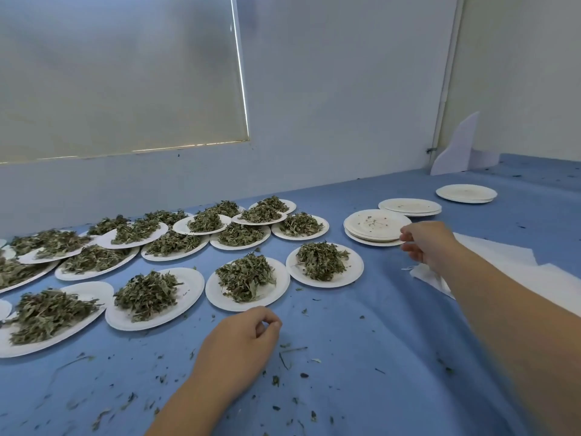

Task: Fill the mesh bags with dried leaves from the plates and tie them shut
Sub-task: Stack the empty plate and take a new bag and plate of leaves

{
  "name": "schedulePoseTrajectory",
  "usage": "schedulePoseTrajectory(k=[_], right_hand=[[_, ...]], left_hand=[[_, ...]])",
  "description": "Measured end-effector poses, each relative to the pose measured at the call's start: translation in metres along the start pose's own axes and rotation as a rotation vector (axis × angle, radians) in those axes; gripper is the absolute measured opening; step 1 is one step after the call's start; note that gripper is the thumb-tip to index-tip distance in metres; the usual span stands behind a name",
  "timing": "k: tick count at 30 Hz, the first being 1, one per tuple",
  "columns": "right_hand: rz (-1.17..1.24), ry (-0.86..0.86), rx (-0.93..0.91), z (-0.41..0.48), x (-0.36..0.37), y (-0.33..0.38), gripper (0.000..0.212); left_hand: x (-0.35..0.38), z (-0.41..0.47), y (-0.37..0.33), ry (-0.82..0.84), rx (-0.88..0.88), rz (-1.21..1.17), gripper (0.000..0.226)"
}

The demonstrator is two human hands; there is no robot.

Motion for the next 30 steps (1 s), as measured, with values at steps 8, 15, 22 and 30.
schedulePoseTrajectory(k=[8, 15, 22, 30], right_hand=[[-0.310, 0.085, -0.159, -0.022, -0.056, 0.023, 0.009], [-1.167, 0.267, -0.498, -0.054, -0.037, 0.003, 0.021], [-1.516, 0.152, -0.464, -0.059, -0.014, -0.018, 0.008], [-1.113, 0.141, -0.571, -0.075, -0.011, 0.001, 0.034]], left_hand=[[0.000, -0.004, -0.003, 0.018, 0.023, 0.045, 0.016], [-0.001, -0.010, -0.004, 0.035, 0.034, 0.048, 0.015], [-0.004, -0.015, -0.001, 0.049, 0.041, -0.003, 0.016], [-0.005, -0.013, 0.001, 0.054, 0.052, -0.014, 0.016]])
Point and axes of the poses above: each hand's wrist, its own z-axis towards the middle knuckle, its own x-axis out of the palm, y = z × x, the point moved 5 cm from there along z, towards the middle knuckle, and after that the axes turned 10 degrees about -x, right-handed, at the moved point
